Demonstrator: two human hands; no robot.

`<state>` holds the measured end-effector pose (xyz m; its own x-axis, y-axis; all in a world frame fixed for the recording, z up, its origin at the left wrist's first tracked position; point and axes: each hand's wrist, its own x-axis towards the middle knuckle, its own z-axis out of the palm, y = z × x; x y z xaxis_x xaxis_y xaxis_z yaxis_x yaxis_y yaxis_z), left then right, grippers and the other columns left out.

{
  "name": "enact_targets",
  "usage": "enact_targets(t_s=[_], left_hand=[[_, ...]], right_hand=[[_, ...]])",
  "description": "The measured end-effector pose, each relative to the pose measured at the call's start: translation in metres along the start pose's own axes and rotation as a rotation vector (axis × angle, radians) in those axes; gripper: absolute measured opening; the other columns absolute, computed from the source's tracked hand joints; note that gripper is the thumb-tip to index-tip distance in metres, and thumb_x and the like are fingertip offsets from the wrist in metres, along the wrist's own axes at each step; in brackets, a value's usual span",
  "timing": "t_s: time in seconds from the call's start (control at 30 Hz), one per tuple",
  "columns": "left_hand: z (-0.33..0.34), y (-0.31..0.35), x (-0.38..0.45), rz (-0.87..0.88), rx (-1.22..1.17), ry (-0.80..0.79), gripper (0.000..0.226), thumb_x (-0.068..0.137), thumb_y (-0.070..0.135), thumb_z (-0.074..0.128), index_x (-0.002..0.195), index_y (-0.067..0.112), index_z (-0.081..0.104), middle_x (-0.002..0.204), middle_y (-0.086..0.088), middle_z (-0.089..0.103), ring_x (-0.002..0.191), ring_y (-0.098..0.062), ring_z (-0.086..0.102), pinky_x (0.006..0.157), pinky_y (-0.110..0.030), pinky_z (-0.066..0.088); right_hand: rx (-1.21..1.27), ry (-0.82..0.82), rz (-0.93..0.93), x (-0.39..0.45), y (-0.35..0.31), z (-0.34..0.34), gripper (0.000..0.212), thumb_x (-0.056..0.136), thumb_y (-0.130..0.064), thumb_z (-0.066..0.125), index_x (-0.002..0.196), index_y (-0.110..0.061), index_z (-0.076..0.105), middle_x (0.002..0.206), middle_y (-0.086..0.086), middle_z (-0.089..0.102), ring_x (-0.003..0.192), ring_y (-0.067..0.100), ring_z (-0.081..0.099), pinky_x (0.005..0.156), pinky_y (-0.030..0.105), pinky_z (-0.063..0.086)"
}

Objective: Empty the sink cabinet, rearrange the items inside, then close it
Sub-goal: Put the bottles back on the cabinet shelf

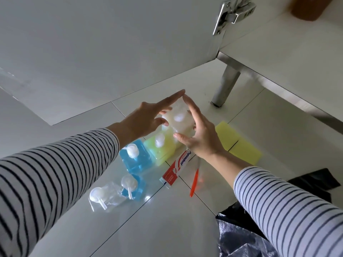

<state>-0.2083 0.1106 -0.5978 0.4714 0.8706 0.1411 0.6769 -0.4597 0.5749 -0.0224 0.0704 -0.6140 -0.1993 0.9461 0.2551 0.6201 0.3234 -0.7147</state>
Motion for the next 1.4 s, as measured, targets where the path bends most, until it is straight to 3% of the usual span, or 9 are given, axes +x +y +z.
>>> enact_targets(t_s=[0.33, 0.5, 0.67, 0.8, 0.9, 1.0, 1.07, 1.2, 1.4], left_hand=[[-0.024, 0.090, 0.022, 0.179, 0.008, 0.055, 0.088, 0.084, 0.010, 0.065, 0.142, 0.044, 0.009, 0.123, -0.009, 0.062, 0.111, -0.017, 0.061, 0.098, -0.021, 0.038], [-0.045, 0.172, 0.058, 0.228, -0.062, 0.108, 0.086, 0.085, 0.007, 0.063, 0.139, 0.051, 0.012, 0.123, -0.008, 0.062, 0.112, -0.014, 0.060, 0.099, -0.019, 0.037], [-0.043, 0.247, 0.107, 0.273, -0.122, 0.117, 0.084, 0.086, 0.006, 0.062, 0.140, 0.050, 0.015, 0.123, -0.012, 0.061, 0.114, -0.017, 0.059, 0.101, -0.024, 0.041], [-0.029, 0.282, 0.149, 0.309, -0.110, 0.123, 0.084, 0.086, 0.006, 0.063, 0.142, 0.047, 0.015, 0.125, -0.013, 0.060, 0.115, -0.016, 0.058, 0.098, -0.016, 0.038], [-0.017, 0.288, 0.188, 0.298, -0.132, 0.129, 0.082, 0.086, 0.007, 0.062, 0.143, 0.046, 0.017, 0.125, -0.008, 0.061, 0.113, -0.014, 0.059, 0.102, -0.018, 0.037], [-0.004, 0.282, 0.240, 0.315, -0.100, 0.121, 0.081, 0.087, 0.011, 0.062, 0.144, 0.046, 0.017, 0.123, -0.004, 0.062, 0.112, -0.009, 0.059, 0.089, 0.009, 0.020], [0.000, 0.277, 0.275, 0.327, -0.101, 0.130, 0.081, 0.087, 0.009, 0.062, 0.144, 0.045, 0.017, 0.125, -0.005, 0.060, 0.111, -0.008, 0.058, 0.078, 0.016, 0.015], [0.008, 0.256, 0.338, 0.320, -0.141, 0.132, 0.082, 0.088, 0.006, 0.060, 0.143, 0.047, 0.016, 0.127, -0.004, 0.056, 0.115, -0.007, 0.055, 0.074, 0.012, 0.029], [0.014, 0.230, 0.416, 0.257, -0.171, 0.138, 0.075, 0.093, 0.004, 0.052, 0.142, 0.050, 0.017, 0.135, -0.001, 0.049, 0.117, -0.004, 0.049, 0.065, 0.013, 0.027]], right_hand=[[-0.033, 0.136, -0.058, -0.023, -0.031, -0.095, 0.096, 0.067, -0.014, 0.082, 0.144, -0.029, 0.027, 0.135, 0.001, 0.052, 0.113, 0.014, 0.050, 0.088, 0.016, 0.042], [-0.075, 0.191, -0.085, -0.024, -0.047, -0.187, 0.098, 0.068, -0.016, 0.081, 0.142, -0.039, 0.020, 0.133, 0.000, 0.054, 0.113, 0.011, 0.053, 0.094, 0.032, 0.050], [-0.098, 0.230, -0.052, -0.024, -0.039, -0.274, 0.099, 0.070, -0.018, 0.080, 0.143, -0.043, 0.018, 0.139, -0.004, 0.049, 0.121, 0.007, 0.047, 0.101, 0.037, 0.046], [-0.146, 0.255, -0.010, -0.014, -0.017, -0.320, 0.101, 0.069, -0.023, 0.080, 0.141, -0.050, 0.015, 0.140, -0.004, 0.048, 0.124, 0.015, 0.049, 0.103, 0.041, 0.043], [-0.170, 0.246, 0.019, 0.006, 0.009, -0.342, 0.101, 0.070, -0.027, 0.080, 0.140, -0.052, 0.013, 0.140, -0.007, 0.047, 0.123, 0.019, 0.050, 0.100, 0.039, 0.047], [-0.196, 0.264, 0.028, 0.038, 0.040, -0.358, 0.102, 0.069, -0.027, 0.080, 0.143, -0.048, 0.013, 0.143, -0.019, 0.040, 0.121, 0.015, 0.050, 0.098, 0.030, 0.045], [-0.193, 0.273, 0.015, 0.066, 0.059, -0.366, 0.101, 0.069, -0.025, 0.079, 0.144, -0.044, 0.014, 0.143, -0.029, 0.032, 0.124, 0.013, 0.048, 0.101, 0.027, 0.043], [-0.186, 0.283, -0.003, 0.125, 0.099, -0.368, 0.100, 0.069, -0.020, 0.076, 0.147, -0.034, 0.015, 0.148, -0.026, 0.024, 0.129, 0.014, 0.045, 0.092, 0.013, 0.038], [-0.123, 0.282, 0.066, 0.201, 0.148, -0.379, 0.100, 0.071, -0.021, 0.077, 0.146, -0.040, 0.014, 0.136, -0.021, 0.027, 0.119, 0.016, 0.050, 0.092, 0.022, 0.044]])
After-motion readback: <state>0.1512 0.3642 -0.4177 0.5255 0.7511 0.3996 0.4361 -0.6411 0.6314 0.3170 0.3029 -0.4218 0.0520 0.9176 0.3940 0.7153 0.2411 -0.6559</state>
